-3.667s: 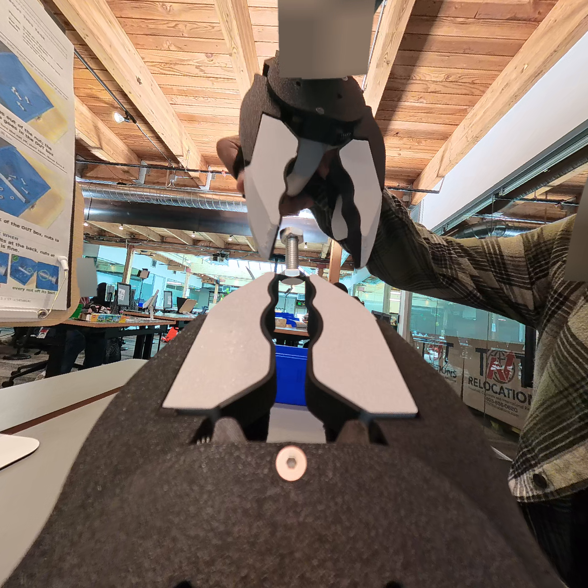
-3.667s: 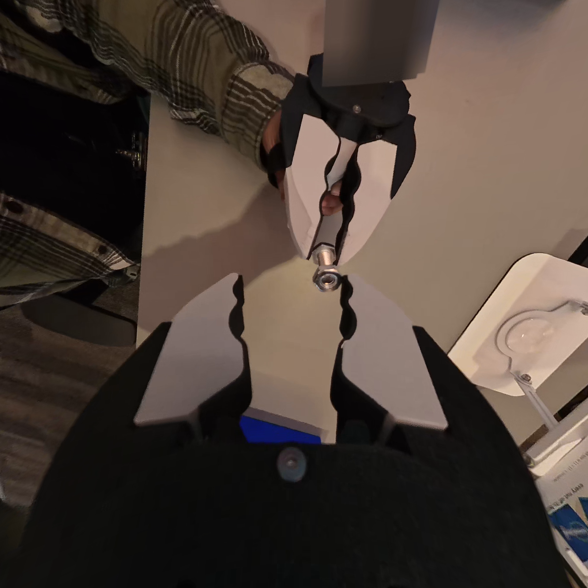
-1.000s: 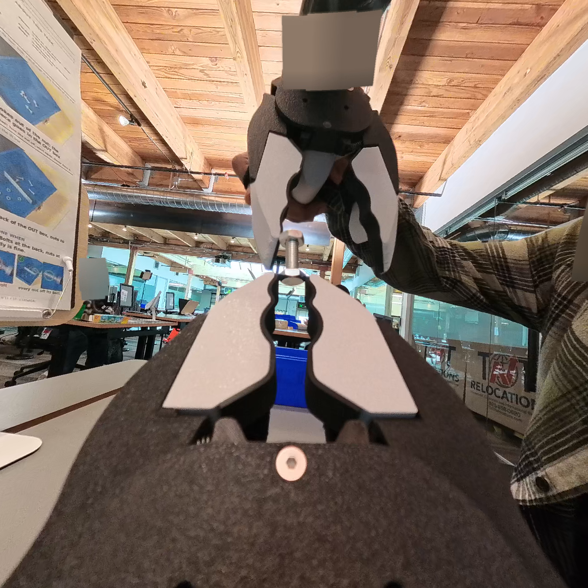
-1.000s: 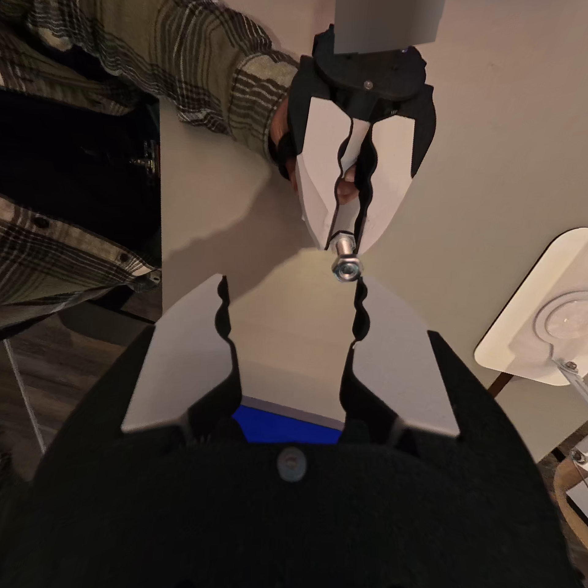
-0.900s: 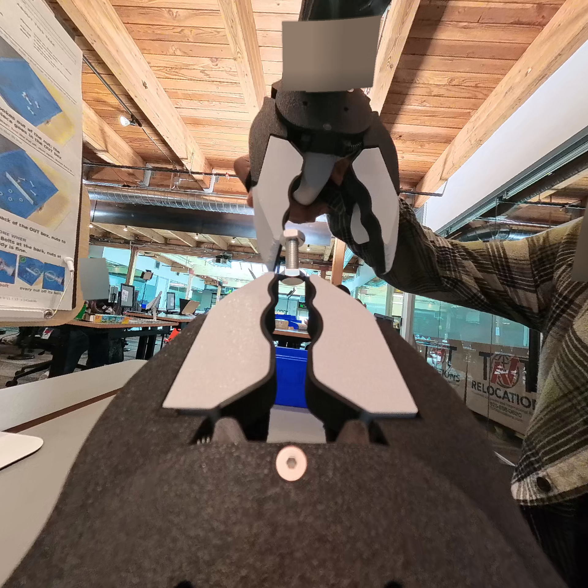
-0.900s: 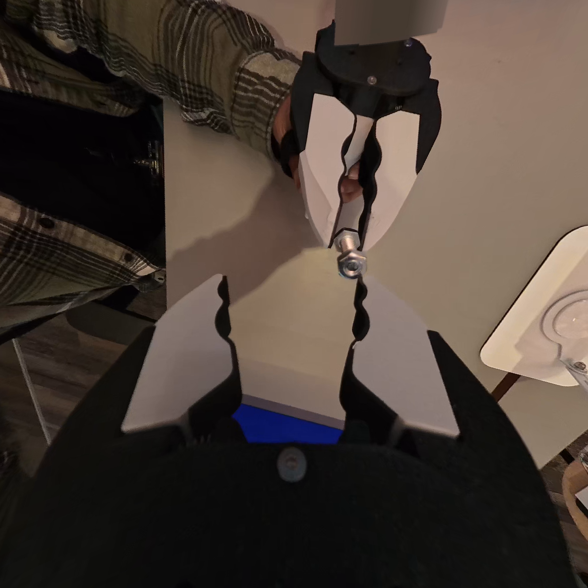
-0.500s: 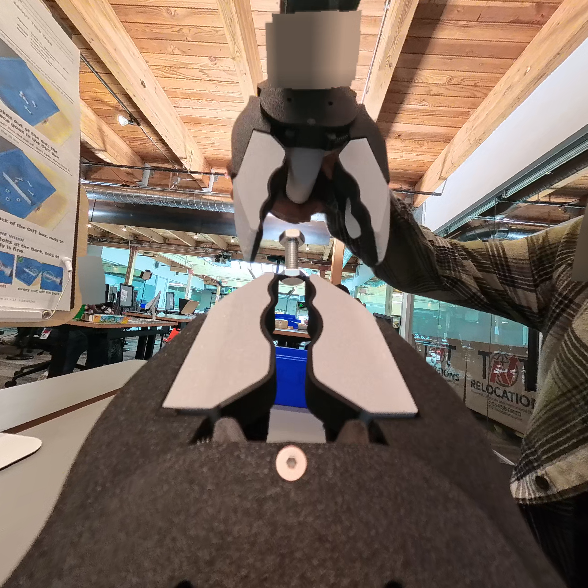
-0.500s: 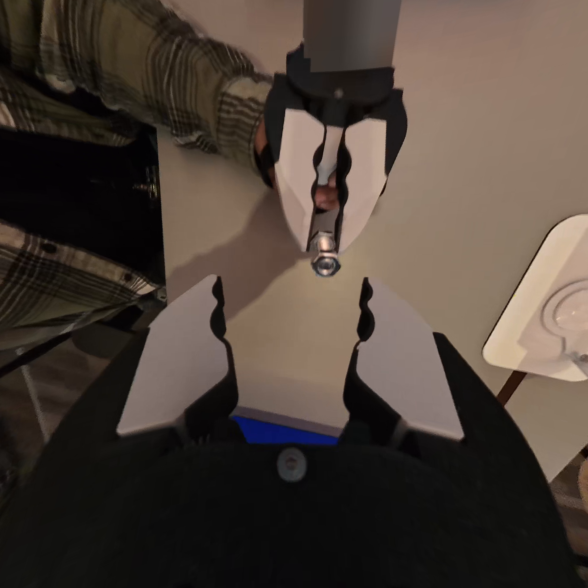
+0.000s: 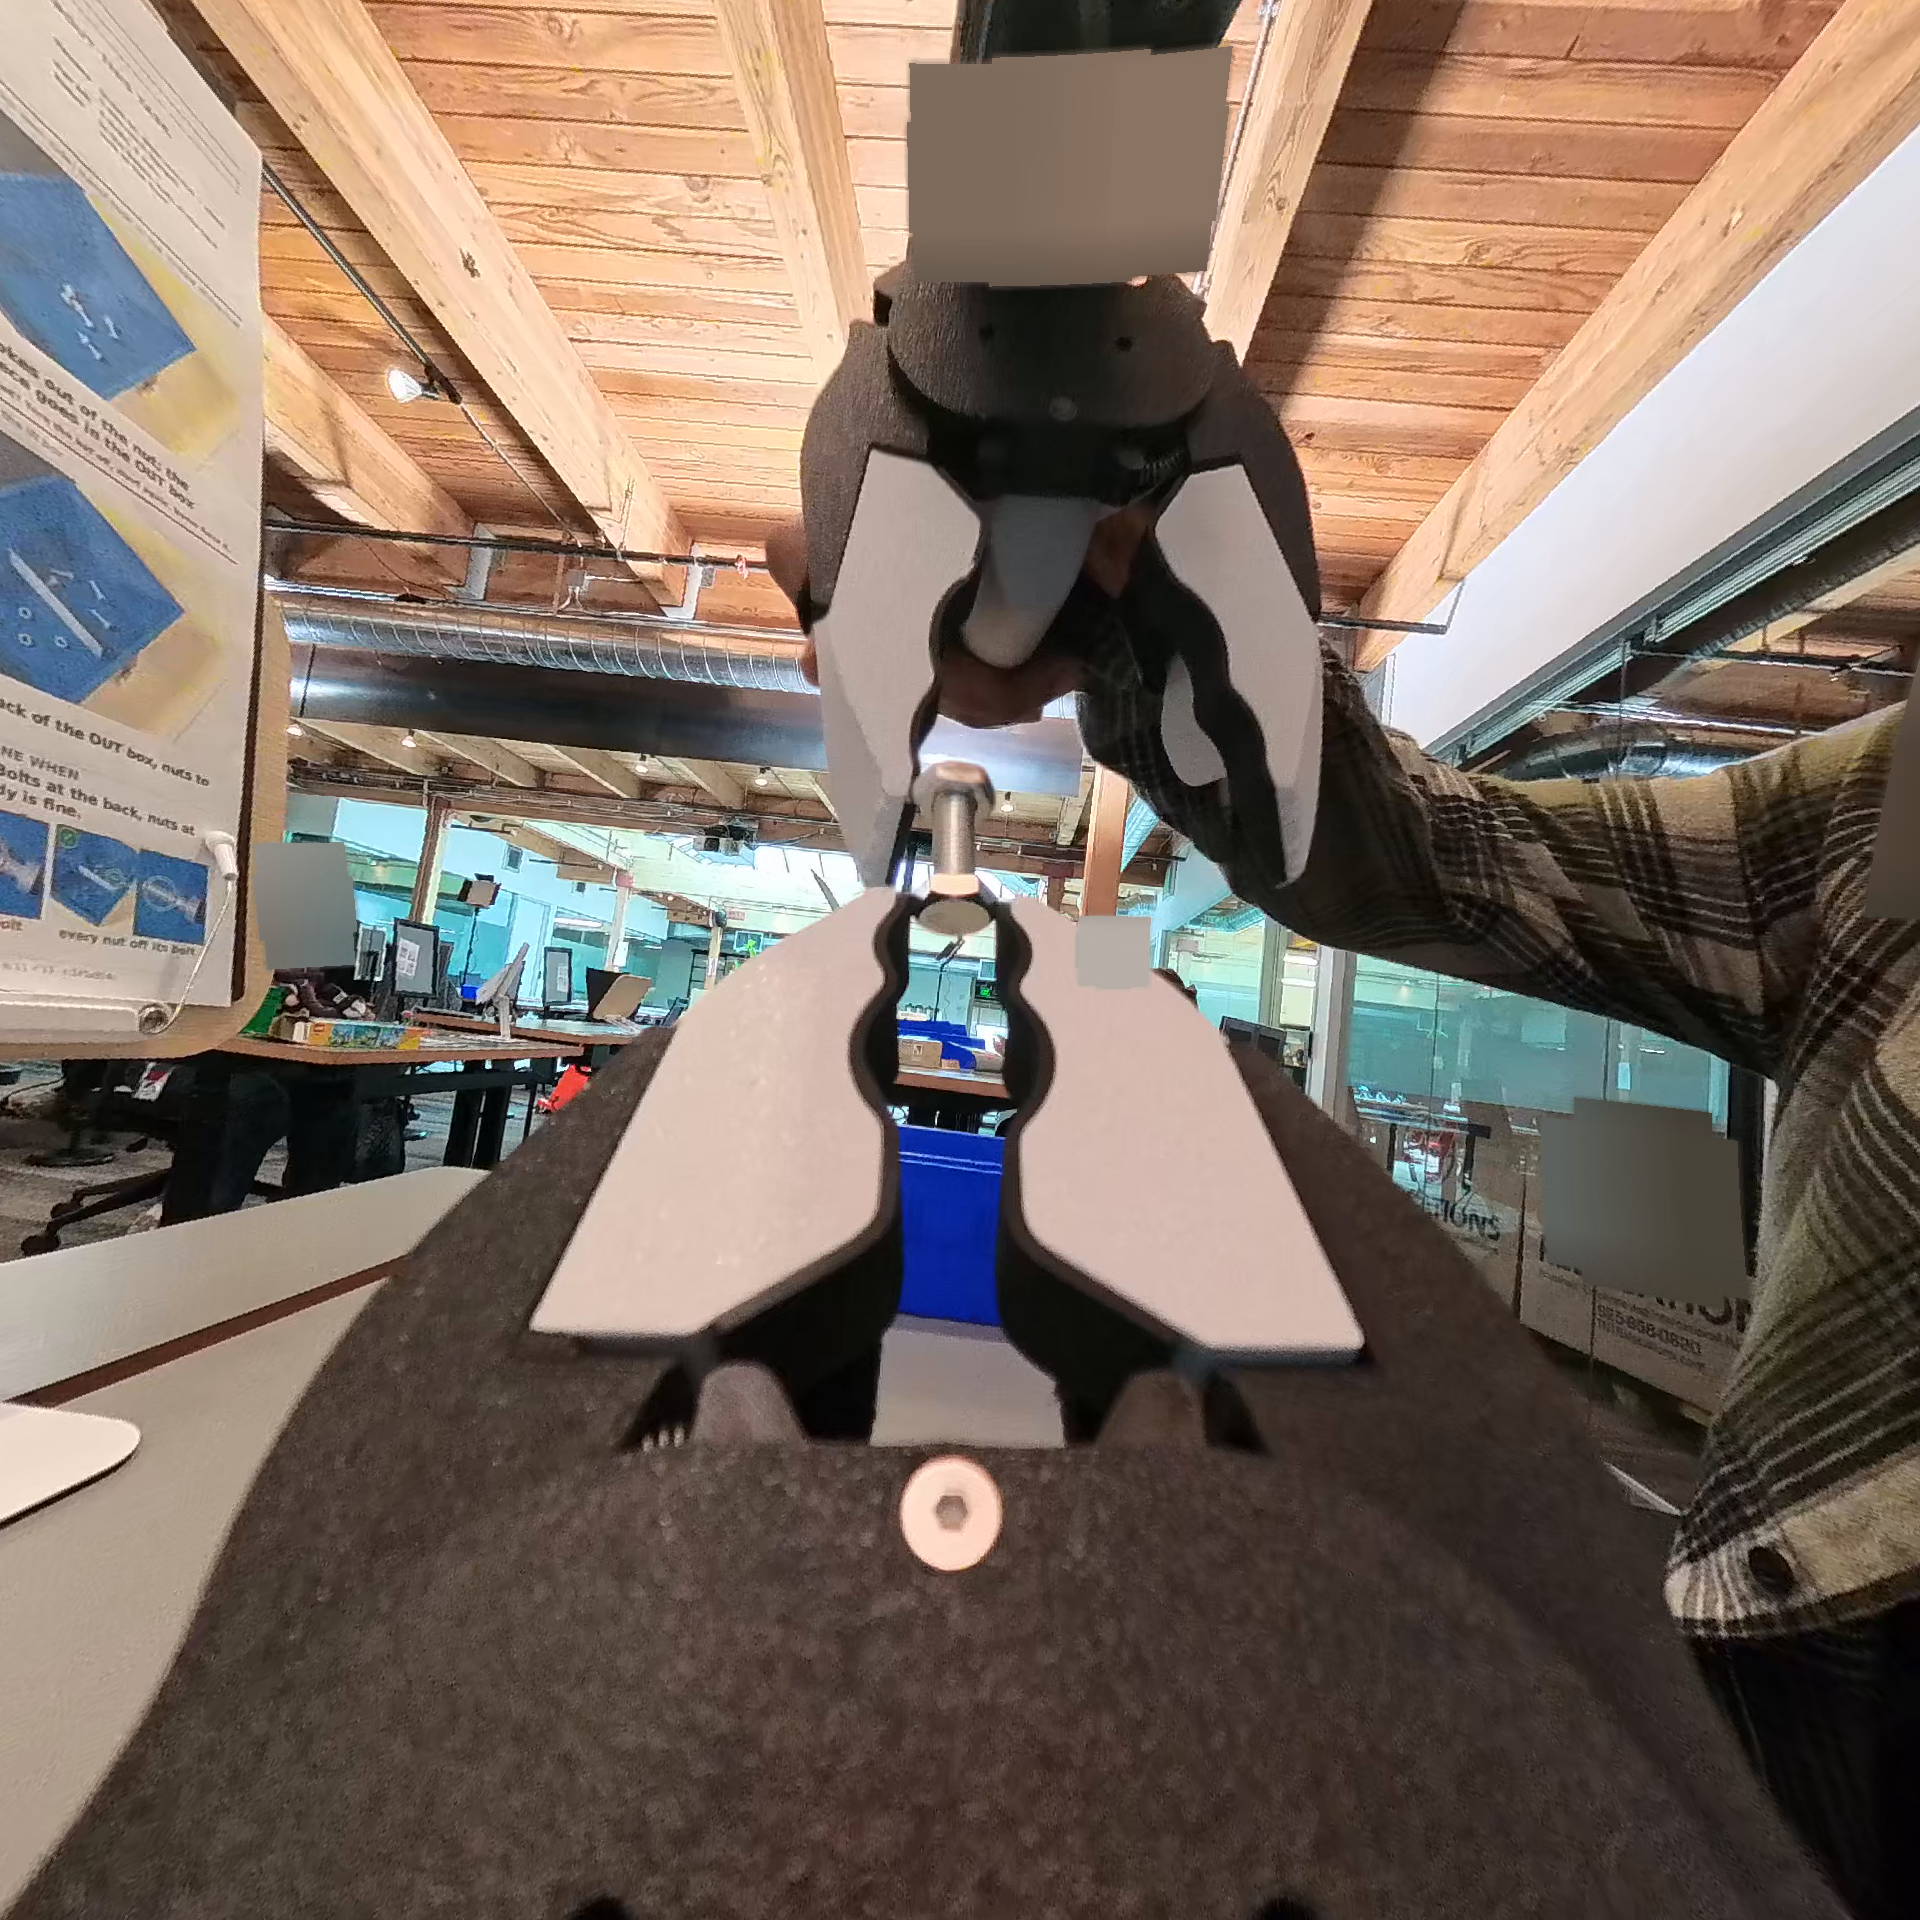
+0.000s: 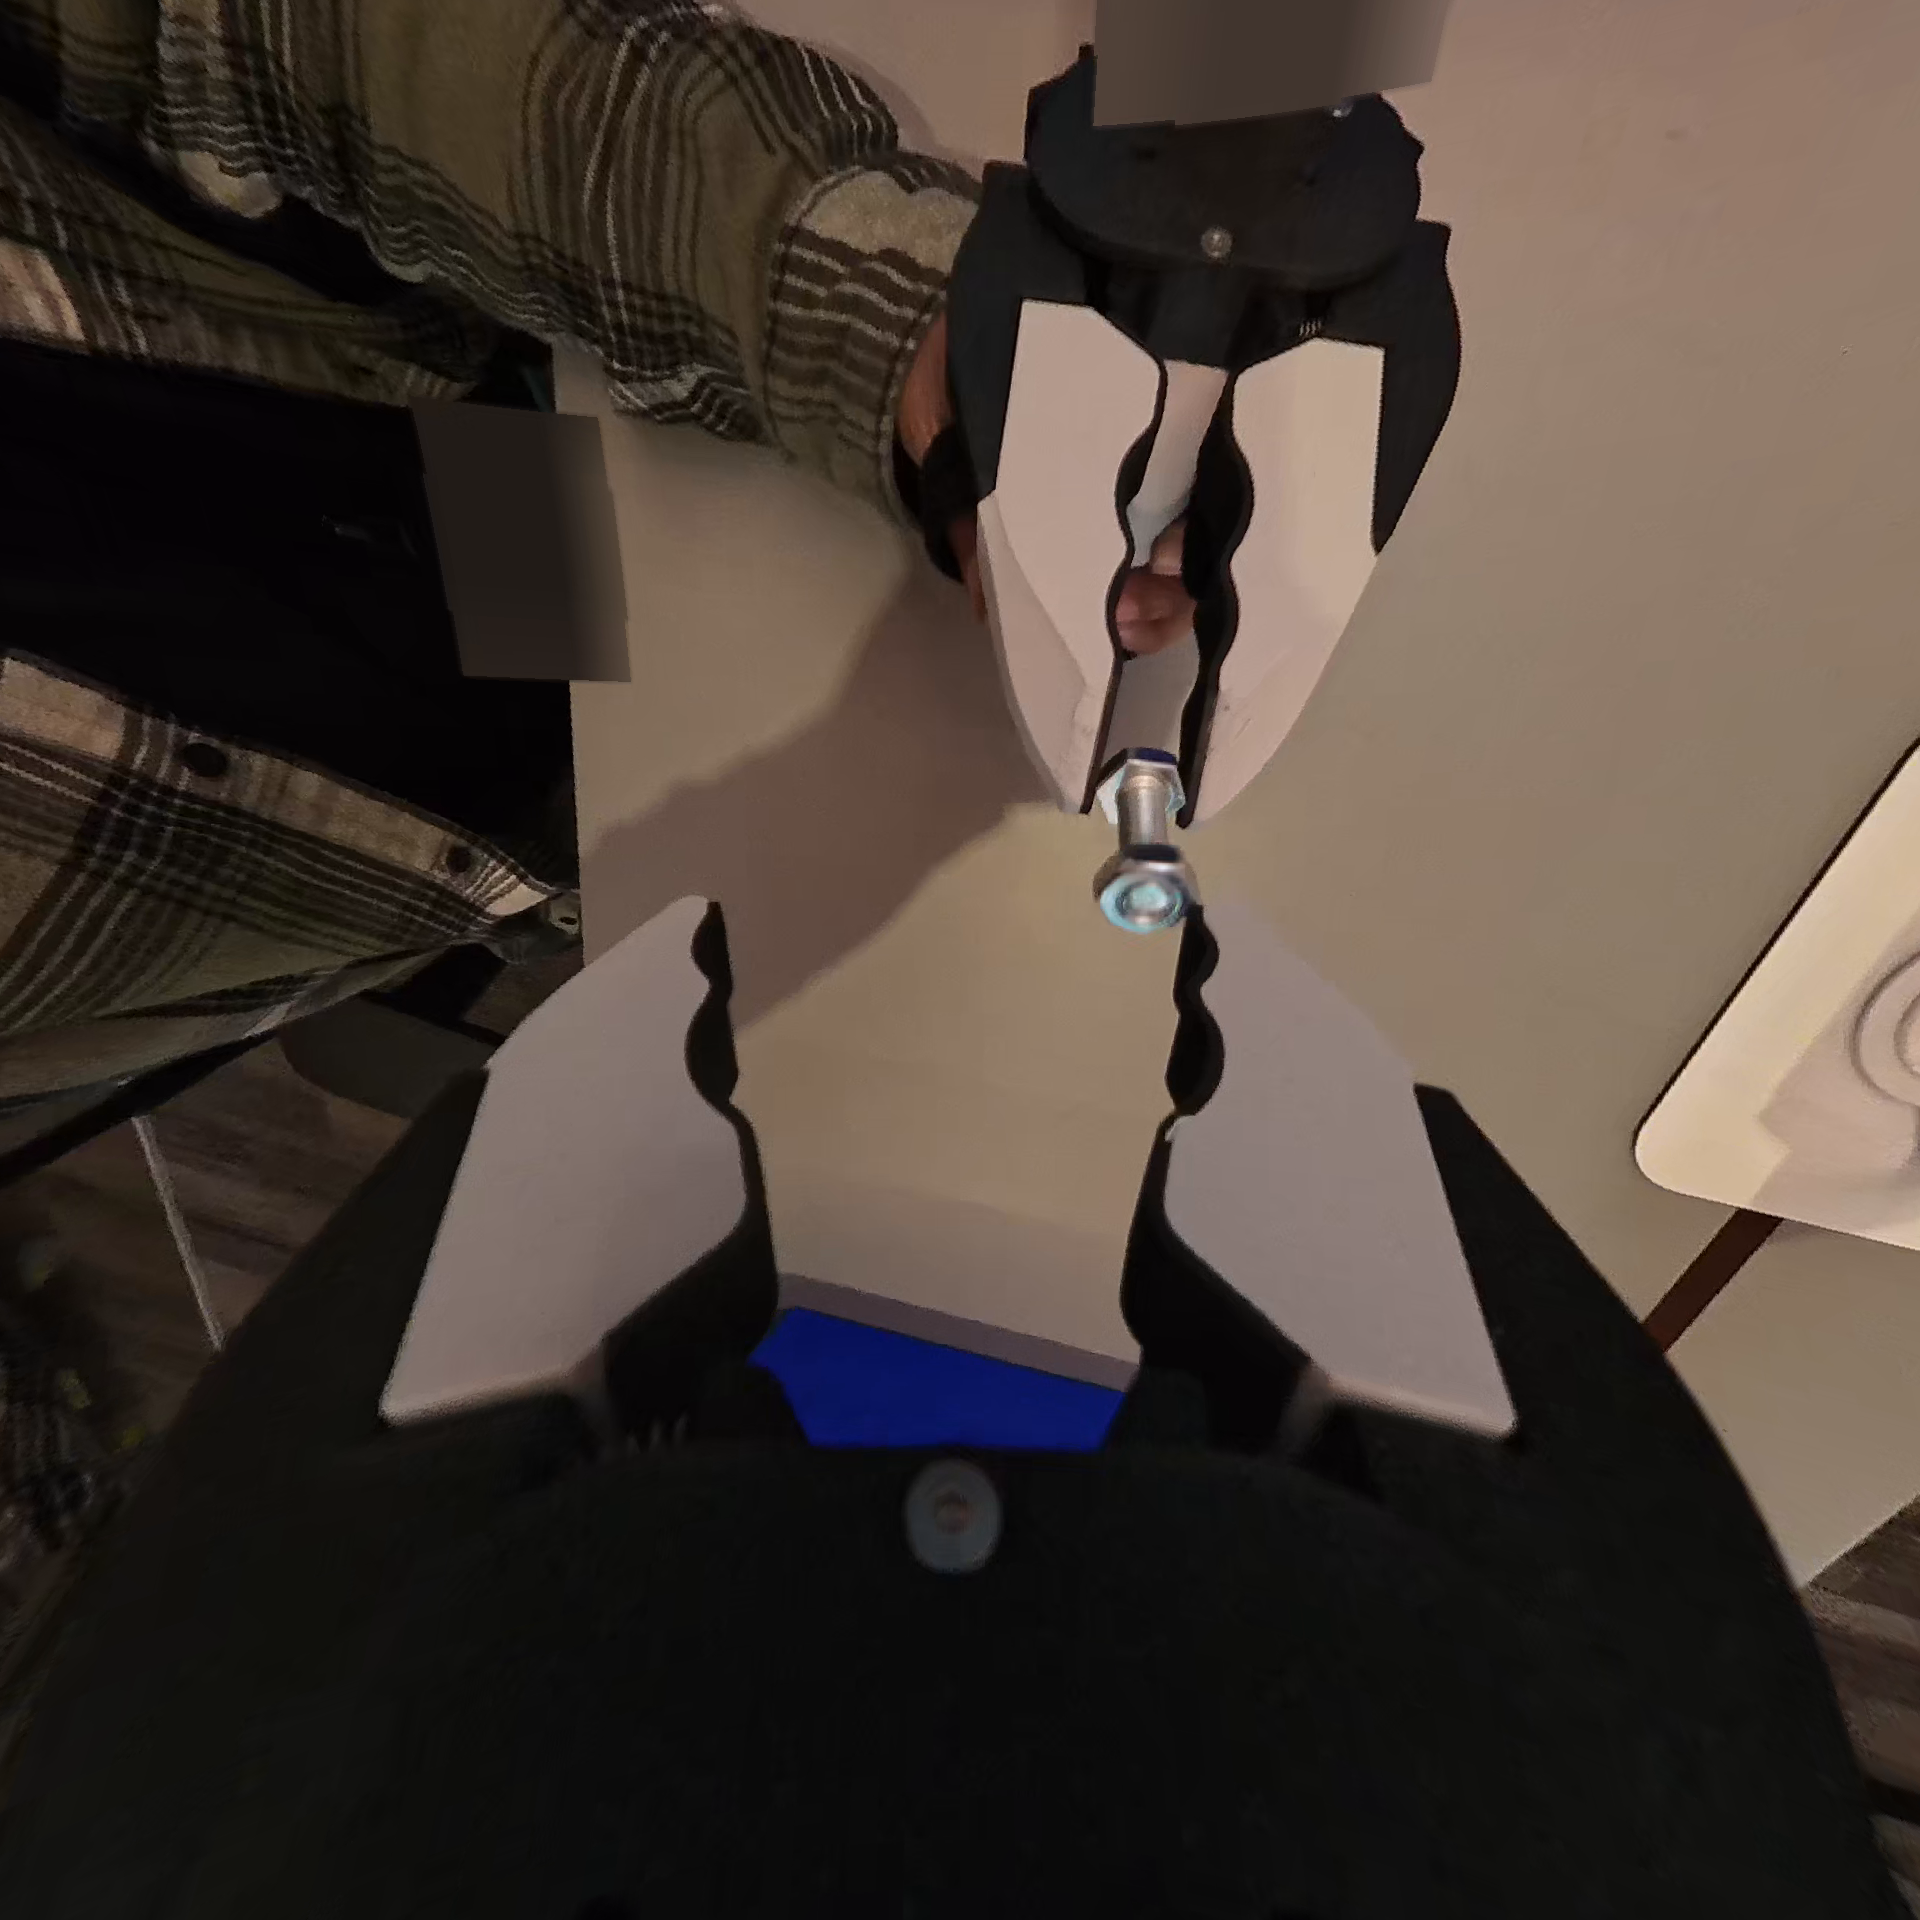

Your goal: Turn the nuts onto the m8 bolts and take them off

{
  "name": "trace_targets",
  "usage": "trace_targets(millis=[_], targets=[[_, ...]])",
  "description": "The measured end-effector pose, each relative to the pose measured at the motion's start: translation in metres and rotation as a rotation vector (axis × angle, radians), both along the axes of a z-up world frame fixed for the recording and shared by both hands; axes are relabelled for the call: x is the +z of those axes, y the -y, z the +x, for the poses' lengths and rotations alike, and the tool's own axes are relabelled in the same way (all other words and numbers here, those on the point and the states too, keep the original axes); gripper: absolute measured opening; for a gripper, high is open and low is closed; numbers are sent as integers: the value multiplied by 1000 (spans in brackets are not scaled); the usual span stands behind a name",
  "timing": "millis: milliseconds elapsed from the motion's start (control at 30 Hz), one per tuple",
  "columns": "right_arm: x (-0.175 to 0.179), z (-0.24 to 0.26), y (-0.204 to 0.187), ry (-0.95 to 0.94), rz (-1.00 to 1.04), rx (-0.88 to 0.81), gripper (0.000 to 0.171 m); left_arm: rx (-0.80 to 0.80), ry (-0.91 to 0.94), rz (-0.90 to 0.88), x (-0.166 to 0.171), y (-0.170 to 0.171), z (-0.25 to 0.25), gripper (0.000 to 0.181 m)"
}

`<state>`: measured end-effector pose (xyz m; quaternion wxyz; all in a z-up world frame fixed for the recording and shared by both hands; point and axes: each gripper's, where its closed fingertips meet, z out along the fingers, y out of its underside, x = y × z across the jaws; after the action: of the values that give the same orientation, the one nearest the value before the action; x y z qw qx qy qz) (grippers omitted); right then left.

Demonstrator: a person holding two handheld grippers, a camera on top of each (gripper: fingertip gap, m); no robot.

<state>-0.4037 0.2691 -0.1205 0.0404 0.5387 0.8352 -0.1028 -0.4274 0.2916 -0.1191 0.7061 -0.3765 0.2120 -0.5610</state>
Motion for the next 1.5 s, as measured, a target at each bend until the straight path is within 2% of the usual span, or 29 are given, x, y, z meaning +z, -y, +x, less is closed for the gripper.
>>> trace_targets(millis=[267, 367, 467, 867, 933, 1033, 1167, 1300, 1367, 1500], targets=[[1, 8, 0, 42, -17, -35, 77, 3, 6, 1, 1, 0, -2, 14], [3, -5, -8, -33, -7, -75, 83, 2, 8, 1, 1, 0, -2, 14], [6, -13, -1, -76, -8, -29, 85, 5, 5, 0, 1, 0, -1, 14], [2, 5, 12, 25, -86, -40, 77, 11, 8, 0, 1, 0, -2, 14], [1, 9, 6, 56, -51, -62, 77, 10, 8, 1, 1, 0, -2, 14], [3, 0, -6, 8, -23, -119, 80, 11, 12, 3, 2, 0, -3, 14], [7, -14, 0, -74, -39, -74, 81, 11, 6, 0, 1, 0, -2, 14], [1, -4, 4, -4, -36, -58, 82, 16, 10, -1, 1, -1, -4, 14], [1, -1, 10, 9, -77, -60, 77, 16, 12, -3, 1, -1, -4, 14], [3, -3, -3, -6, -32, -107, 79, 10, 7, 1, 1, 0, -2, 14]])
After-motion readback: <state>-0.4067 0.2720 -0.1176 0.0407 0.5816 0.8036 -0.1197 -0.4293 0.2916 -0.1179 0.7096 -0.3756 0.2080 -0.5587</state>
